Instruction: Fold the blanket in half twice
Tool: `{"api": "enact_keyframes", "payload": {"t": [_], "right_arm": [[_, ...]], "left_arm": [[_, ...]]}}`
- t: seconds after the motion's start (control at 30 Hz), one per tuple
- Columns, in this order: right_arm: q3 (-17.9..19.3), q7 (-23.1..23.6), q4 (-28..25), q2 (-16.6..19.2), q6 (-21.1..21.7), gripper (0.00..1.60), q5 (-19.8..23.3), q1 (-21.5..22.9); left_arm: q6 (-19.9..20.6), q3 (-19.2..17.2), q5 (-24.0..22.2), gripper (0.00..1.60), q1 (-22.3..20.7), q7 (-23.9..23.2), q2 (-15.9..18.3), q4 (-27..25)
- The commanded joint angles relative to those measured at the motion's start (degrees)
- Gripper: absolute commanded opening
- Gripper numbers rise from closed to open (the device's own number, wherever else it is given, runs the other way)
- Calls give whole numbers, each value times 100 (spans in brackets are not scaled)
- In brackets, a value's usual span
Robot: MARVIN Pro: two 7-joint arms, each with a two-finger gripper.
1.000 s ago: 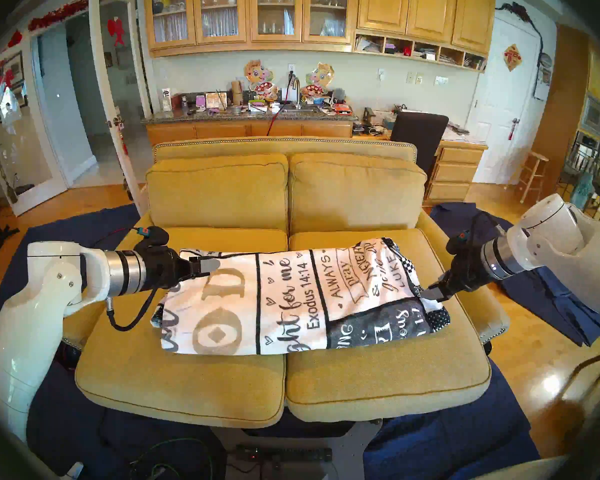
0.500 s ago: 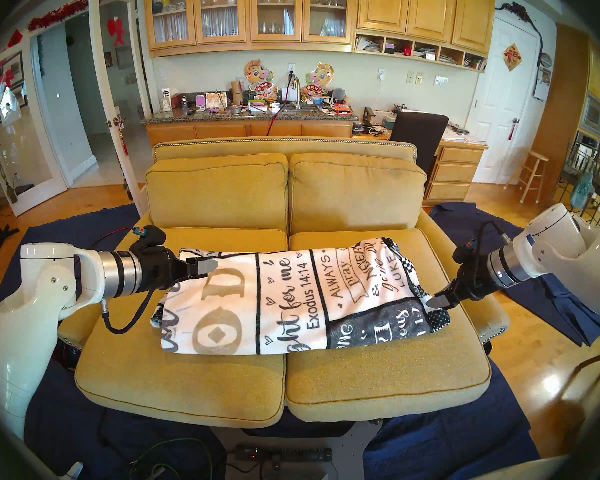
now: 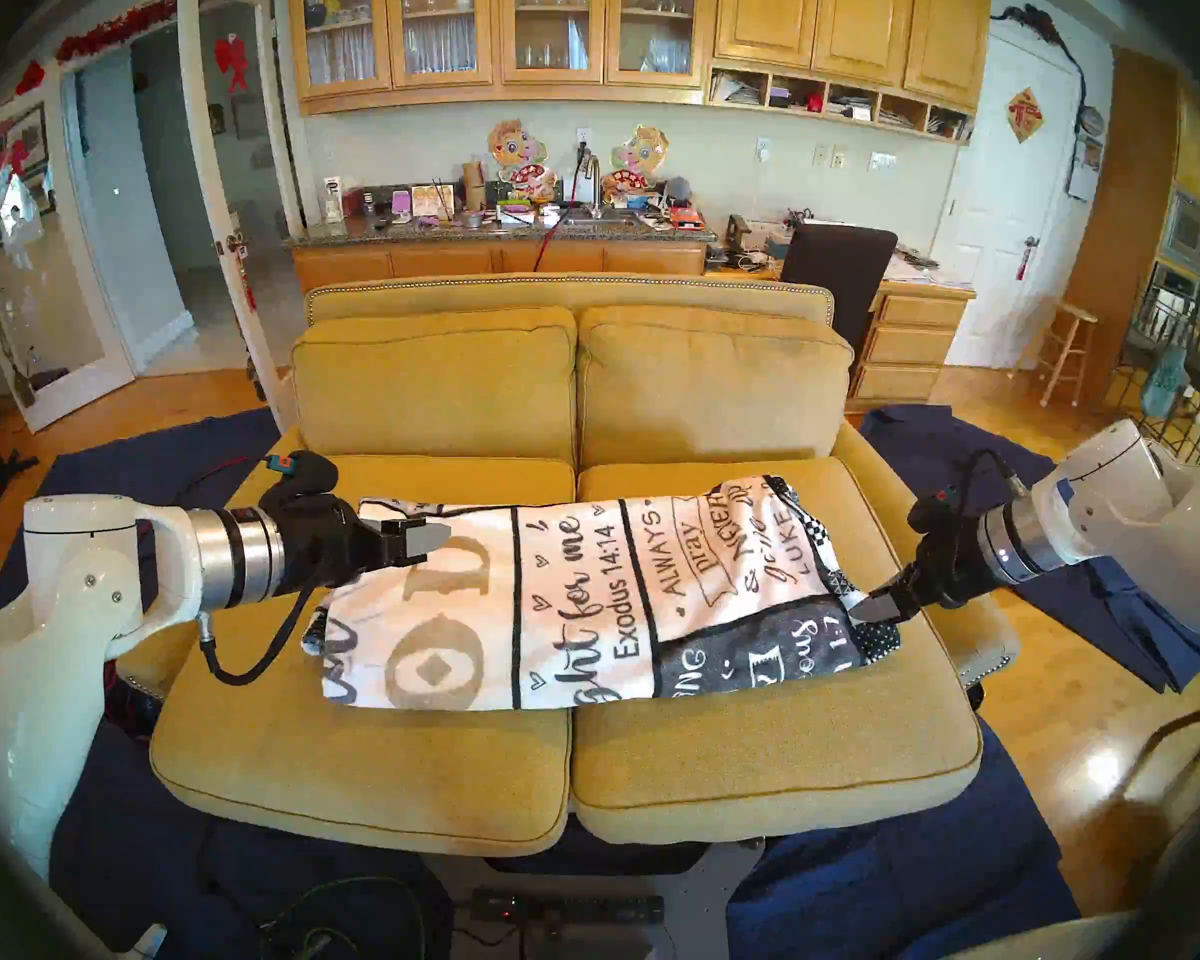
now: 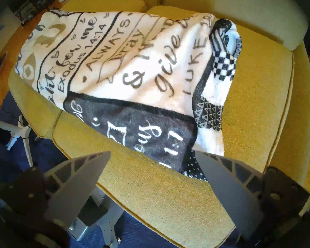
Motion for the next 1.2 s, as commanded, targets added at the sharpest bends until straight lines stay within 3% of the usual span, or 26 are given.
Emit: {"api": "enact_keyframes", "payload": {"t": [0.0, 0.5, 1.17], "right_arm": [[314, 102, -20, 114, -305, 160, 98, 11], [608, 359, -34, 129, -882, 160, 194, -157], [792, 568, 101, 142, -1497, 160, 66, -596]], "left_arm": [[-59, -288, 6, 160, 104, -57, -85, -276], [-84, -542, 139, 160, 416, -35, -250, -325], [-107, -770, 369, 160, 528, -75, -431, -373]]}}
